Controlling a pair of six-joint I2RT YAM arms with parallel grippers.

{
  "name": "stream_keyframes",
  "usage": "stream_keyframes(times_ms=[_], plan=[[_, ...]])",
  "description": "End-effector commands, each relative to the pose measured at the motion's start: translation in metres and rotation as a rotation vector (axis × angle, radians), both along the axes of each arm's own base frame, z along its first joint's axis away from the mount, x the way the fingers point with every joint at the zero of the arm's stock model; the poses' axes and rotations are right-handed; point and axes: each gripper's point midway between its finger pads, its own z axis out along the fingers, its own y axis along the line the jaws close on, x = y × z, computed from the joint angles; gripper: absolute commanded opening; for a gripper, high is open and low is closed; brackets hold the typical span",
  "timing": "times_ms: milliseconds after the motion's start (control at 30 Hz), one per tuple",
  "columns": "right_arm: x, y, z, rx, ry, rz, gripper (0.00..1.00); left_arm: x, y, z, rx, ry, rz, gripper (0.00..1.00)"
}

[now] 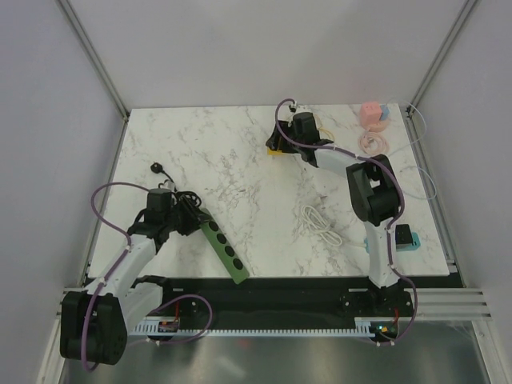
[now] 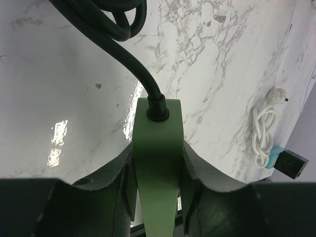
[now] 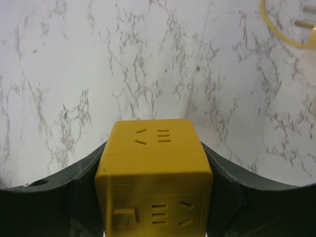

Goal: Pull the plug off the socket

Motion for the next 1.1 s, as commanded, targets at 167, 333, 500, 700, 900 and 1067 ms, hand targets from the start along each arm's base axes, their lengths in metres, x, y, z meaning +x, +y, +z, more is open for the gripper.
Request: stream_keyframes(times_ms=[167,333,500,700,900,1067], plan=[[0.075,0.002,0.019,0.214,-0.184,-0.052,0.06,0.018,-0.013,0.023,-0.049,-0.097,-0.072,0.02],[0.091,0.001,0.01,0.228,-0.164,-0.073,0.36,0.023,-0.018,0.029,-0.063,-0.099,-0.095,0.02],[0.092,-0.01,0.007,0.167,-0.121,-0.13,0.78,0.026,-0.018,0.026,-0.059,-0.093,-0.105,0.02],[0.084,-0.018,0.025,0.08,-0.079,-0.115,0.98,0.027,-0.021,0.023,-0.07,-0.105,-0.128,0.02],[0.055,-0.057,0.064,-0.111,-0.1,-0.157,0.98,0.031,-0.017,0.028,-0.068,-0.112,-0.134,0.02],[0.01,-0.069,0.084,-0.16,-0.07,-0.108,0.98,0.03,-0.017,0.031,-0.087,-0.111,-0.141,0.02]])
